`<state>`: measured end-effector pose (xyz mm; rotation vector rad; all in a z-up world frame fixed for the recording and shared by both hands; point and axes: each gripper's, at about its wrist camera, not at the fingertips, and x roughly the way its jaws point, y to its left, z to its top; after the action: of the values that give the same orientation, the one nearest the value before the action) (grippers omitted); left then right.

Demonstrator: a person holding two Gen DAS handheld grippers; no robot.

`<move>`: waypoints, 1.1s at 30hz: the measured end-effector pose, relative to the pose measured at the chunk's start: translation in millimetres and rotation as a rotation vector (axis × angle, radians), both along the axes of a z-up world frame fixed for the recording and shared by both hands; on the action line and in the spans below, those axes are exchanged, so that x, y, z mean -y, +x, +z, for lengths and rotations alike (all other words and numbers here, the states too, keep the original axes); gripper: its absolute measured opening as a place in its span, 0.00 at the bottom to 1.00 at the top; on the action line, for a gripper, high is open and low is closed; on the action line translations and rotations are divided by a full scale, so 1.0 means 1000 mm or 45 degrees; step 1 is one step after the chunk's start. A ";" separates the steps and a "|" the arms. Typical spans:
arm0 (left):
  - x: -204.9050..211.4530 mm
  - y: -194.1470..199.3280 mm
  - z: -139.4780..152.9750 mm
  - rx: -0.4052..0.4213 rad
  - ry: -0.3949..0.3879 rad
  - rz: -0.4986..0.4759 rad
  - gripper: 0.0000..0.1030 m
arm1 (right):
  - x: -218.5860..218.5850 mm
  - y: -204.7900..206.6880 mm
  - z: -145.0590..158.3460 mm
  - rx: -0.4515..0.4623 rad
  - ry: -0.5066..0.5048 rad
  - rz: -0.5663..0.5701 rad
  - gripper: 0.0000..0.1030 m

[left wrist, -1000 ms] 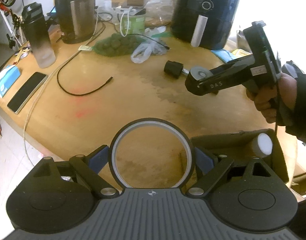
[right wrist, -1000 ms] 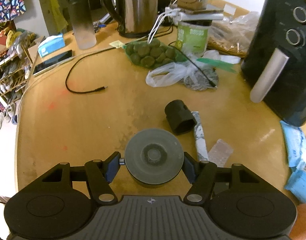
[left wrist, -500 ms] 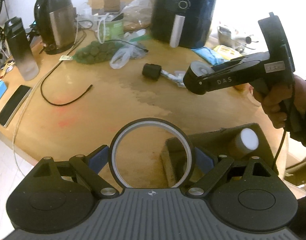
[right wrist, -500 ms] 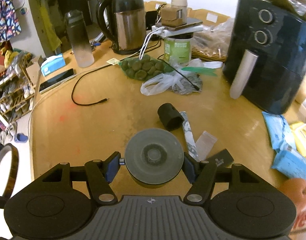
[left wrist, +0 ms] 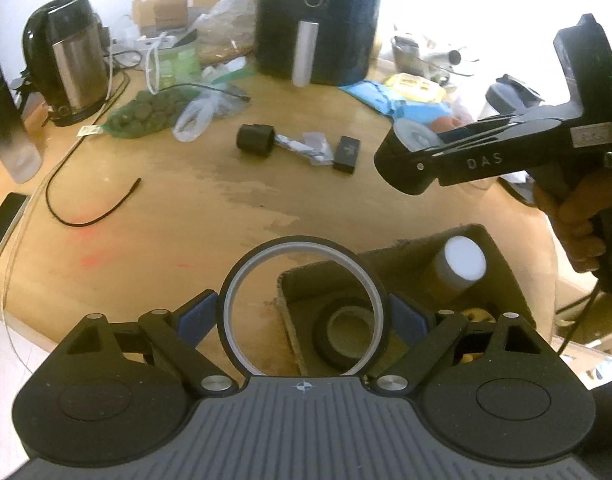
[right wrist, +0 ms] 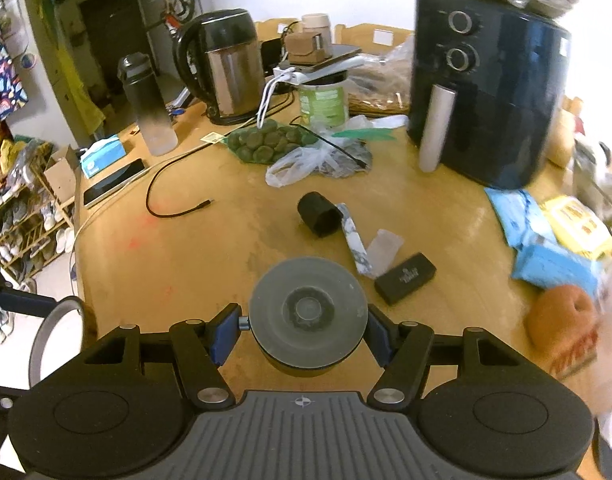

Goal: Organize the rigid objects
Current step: 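Lower the tape ring into the box with the left tool while the right tool lifts the speaker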

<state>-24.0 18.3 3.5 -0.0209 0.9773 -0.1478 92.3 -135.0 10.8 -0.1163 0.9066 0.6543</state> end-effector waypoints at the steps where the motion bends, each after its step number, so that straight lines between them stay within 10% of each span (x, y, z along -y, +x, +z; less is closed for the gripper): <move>1: 0.002 0.000 0.000 -0.003 0.001 -0.008 0.89 | 0.004 -0.004 0.001 -0.005 0.004 -0.012 0.65; 33: 0.052 0.008 -0.006 -0.004 0.065 -0.172 0.91 | 0.075 -0.067 0.010 -0.057 0.097 -0.212 0.66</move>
<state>-15.8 -33.5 -2.8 0.0920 0.9852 -0.2471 25.5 -210.1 20.8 0.0418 0.9223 0.5377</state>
